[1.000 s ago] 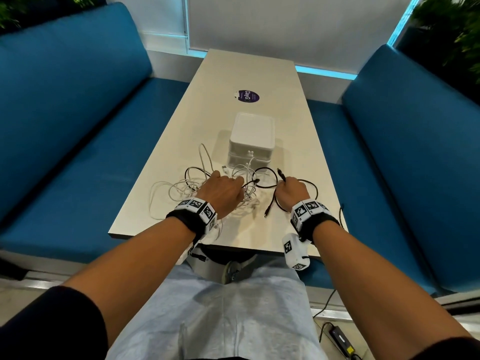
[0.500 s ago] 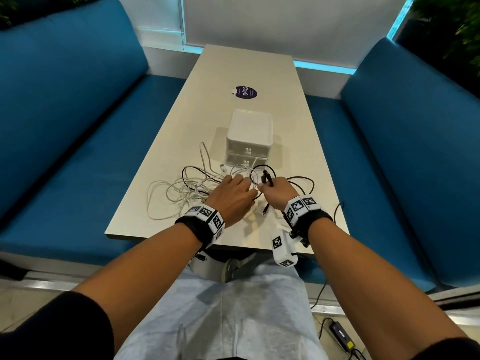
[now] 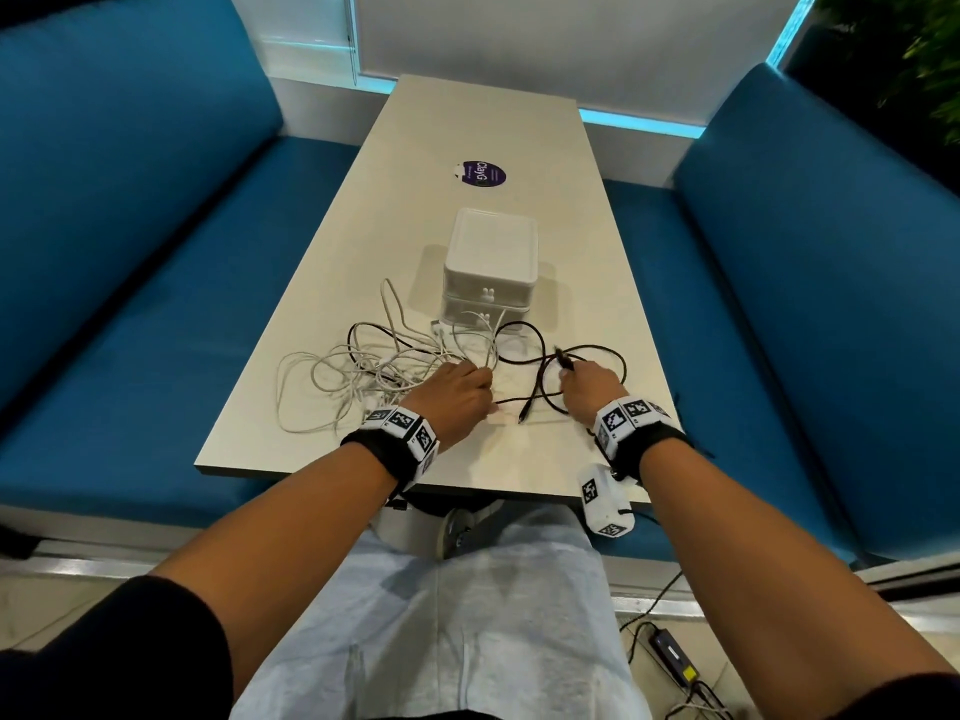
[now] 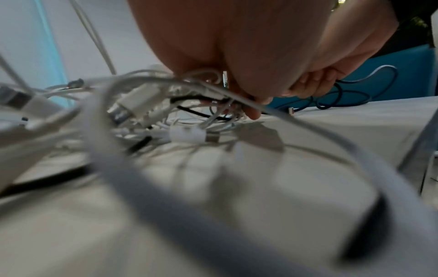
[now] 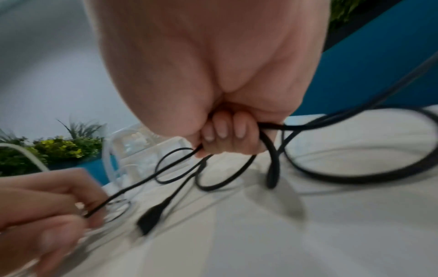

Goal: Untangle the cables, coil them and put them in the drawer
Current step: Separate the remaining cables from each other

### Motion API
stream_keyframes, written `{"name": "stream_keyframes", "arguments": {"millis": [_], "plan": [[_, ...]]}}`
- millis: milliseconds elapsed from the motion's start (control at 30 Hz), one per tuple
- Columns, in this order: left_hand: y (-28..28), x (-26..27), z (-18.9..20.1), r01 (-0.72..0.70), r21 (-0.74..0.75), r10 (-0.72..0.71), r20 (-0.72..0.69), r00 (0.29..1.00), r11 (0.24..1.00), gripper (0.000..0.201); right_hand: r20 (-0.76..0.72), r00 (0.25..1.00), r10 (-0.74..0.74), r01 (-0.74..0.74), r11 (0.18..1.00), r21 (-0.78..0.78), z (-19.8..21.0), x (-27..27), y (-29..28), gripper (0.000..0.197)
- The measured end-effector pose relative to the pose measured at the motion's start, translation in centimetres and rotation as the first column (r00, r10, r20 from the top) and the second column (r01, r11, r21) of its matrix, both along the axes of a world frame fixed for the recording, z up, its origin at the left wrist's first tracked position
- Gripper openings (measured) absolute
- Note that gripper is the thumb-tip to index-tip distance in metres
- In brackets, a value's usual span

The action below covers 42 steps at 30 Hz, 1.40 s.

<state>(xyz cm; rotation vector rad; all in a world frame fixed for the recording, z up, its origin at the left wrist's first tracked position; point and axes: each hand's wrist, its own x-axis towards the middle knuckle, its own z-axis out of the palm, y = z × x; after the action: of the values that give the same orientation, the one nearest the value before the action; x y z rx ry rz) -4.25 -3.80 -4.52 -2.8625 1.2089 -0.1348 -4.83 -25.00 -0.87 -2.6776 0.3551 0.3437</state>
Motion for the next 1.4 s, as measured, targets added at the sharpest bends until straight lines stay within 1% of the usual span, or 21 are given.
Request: {"name": "stream_keyframes", "arguments": {"millis": [67,100,167,233,300,367,433,467,500,533,600,633,700,767,900,967,1033,1100,1200,1300,1400], "plan": [[0.1,0.4,-0.2,-0.021,0.000,0.021,-0.035,0.999,1.000,0.034,0.018,1.000,-0.020,0.021,0.998,-0.052,0.2,-0.1,-1.1,0.037],[0.0,0.5,-0.2,-0.032,0.014,0.033,-0.047,0.998,0.999,0.034,0.034,0.999,-0.022,0.024,0.999,-0.046,0.2,-0.1,-1.3,0.036],[-0.3,0.4,-0.1,-0.036,0.034,0.038,-0.049,0.998,0.999,0.033,0.091,0.996,0.010,-0.013,0.999,0.032,0.3,0.0,-1.1,0.036],[-0.5,0.2,0.0,-0.028,0.034,0.028,-0.012,1.000,0.999,0.033,0.140,0.988,0.062,-0.088,0.979,0.186,0.5,0.1,-0.2,0.032],[-0.4,-0.1,0.1,-0.017,0.036,0.015,0.049,0.999,0.999,0.025,0.165,0.982,0.092,-0.152,0.906,0.395,1.0,0.0,1.2,0.026],[-0.4,-0.3,0.4,-0.024,0.078,0.018,0.074,0.997,0.997,0.015,0.167,0.981,0.097,-0.177,0.800,0.573,1.5,-0.2,2.8,0.027],[-0.4,-0.5,0.7,-0.025,0.126,0.018,0.059,0.998,0.992,0.019,0.140,0.982,0.128,-0.189,0.716,0.672,1.9,-0.5,4.5,0.027],[-0.4,-0.5,0.9,-0.024,0.150,0.014,0.062,0.998,0.988,0.021,0.135,0.978,0.159,-0.208,0.708,0.675,1.7,-0.5,5.1,0.027],[-0.5,-0.5,1.0,-0.023,0.170,0.012,0.065,0.998,0.985,0.025,0.130,0.971,0.202,-0.238,0.732,0.639,1.4,-0.5,5.6,0.027],[-0.6,-0.5,0.9,-0.024,0.178,0.013,0.061,0.998,0.984,0.028,0.136,0.958,0.254,-0.285,0.777,0.561,1.1,-0.4,6.0,0.028],[-0.5,-0.6,1.2,-0.032,0.161,0.025,0.046,0.999,0.987,0.031,0.164,0.921,0.352,-0.387,0.865,0.318,0.6,-0.1,6.1,0.027],[-0.4,-0.6,1.2,-0.029,0.144,0.023,0.046,0.999,0.989,0.029,0.156,0.912,0.379,-0.406,0.888,0.216,0.5,-0.1,6.1,0.028],[0.0,-0.6,1.0,-0.013,0.114,0.008,0.046,0.999,0.993,0.028,0.112,0.903,0.415,-0.425,0.901,0.086,0.3,0.1,5.6,0.031],[0.2,-0.6,0.6,-0.007,0.106,0.002,0.048,0.999,0.994,0.031,0.070,0.894,0.443,-0.444,0.896,-0.001,0.2,0.1,4.8,0.032],[0.5,-0.3,0.0,-0.016,0.069,0.013,0.035,0.999,0.998,0.026,0.025,0.900,0.436,-0.430,0.894,-0.127,0.8,-0.4,1.9,0.029],[1.1,0.1,-0.3,-0.034,0.039,0.035,-0.015,0.999,0.999,0.027,-0.004,0.932,0.362,-0.354,0.911,-0.211,0.9,-0.6,-0.6,0.030],[1.1,0.1,-0.1,-0.039,0.022,0.040,-0.024,0.999,0.999,0.025,-0.004,0.963,0.271,-0.262,0.926,-0.270,1.0,-0.9,-2.5,0.032],[0.5,0.1,0.5,-0.054,0.013,0.055,-0.051,0.997,0.998,0.023,0.003,0.968,0.249,-0.237,0.925,-0.297,0.9,-0.8,-2.7,0.034],[-0.5,0.2,1.4,-0.099,0.024,0.100,-0.075,0.992,0.995,0.024,0.086,0.967,0.241,-0.220,0.955,-0.201,1.0,-0.6,-0.7,0.033],[-0.8,0.4,1.9,-0.110,0.032,0.111,-0.048,0.993,0.993,0.028,0.171,0.940,0.295,-0.282,0.955,-0.095,0.8,-0.4,2.0,0.030],[-0.9,0.2,2.0,-0.118,0.027,0.119,-0.056,0.991,0.993,0.024,0.143,0.917,0.373,-0.371,0.928,-0.038,-0.2,-0.6,4.3,0.027]]}}
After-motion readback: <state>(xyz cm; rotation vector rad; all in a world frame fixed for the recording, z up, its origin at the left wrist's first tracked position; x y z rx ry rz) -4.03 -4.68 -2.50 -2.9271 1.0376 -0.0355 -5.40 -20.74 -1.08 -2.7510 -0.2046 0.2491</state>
